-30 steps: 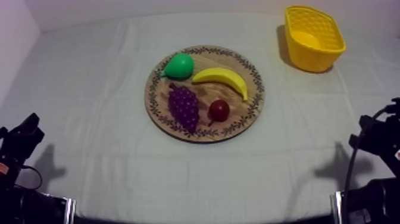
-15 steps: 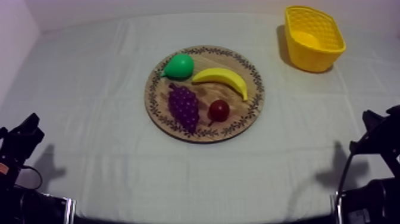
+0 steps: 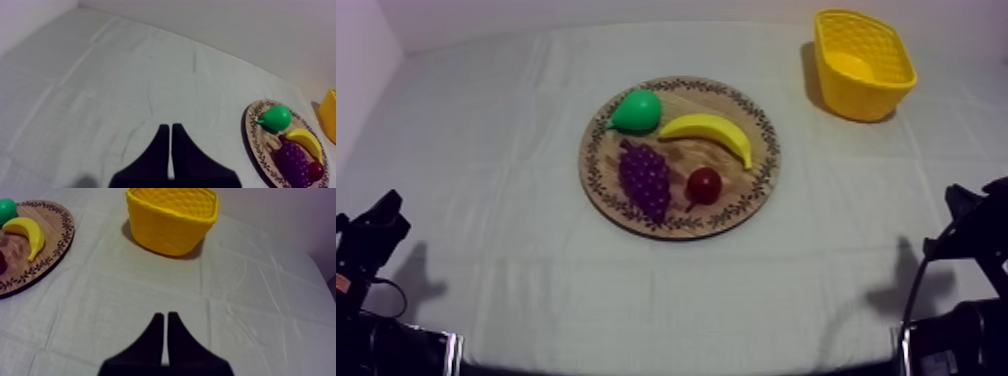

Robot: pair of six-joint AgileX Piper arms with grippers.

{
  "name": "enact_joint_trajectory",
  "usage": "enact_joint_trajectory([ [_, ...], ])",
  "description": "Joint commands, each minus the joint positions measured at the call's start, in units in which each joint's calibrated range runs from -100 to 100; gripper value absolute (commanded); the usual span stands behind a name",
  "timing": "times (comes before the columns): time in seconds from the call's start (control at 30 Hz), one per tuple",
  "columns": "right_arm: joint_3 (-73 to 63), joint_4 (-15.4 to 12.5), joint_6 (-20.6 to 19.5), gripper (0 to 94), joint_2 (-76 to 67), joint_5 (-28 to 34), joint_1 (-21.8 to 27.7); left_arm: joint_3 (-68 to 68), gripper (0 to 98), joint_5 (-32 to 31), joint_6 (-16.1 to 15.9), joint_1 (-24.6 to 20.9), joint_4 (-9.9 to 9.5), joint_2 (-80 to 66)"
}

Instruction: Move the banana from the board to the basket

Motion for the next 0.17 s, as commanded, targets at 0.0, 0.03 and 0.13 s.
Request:
enact_joint_trajectory([
  [0.0, 0.04, -0.06, -0.05, 0.4, -0.05, 0.07, 0.04, 0.02, 0.1, -0.01, -0.02, -0.01, 0.0, -0.03],
  [0.03, 0.04, -0.06, -0.05, 0.4, -0.05, 0.07, 0.04, 0.02, 0.1, -0.01, -0.02, -0.01, 0.0, -0.03],
  [0.13, 0.04, -0.06, -0.05, 0.4, -0.05, 0.07, 0.04, 0.02, 0.1, -0.01, -0.03, -0.01, 0.0, -0.03],
])
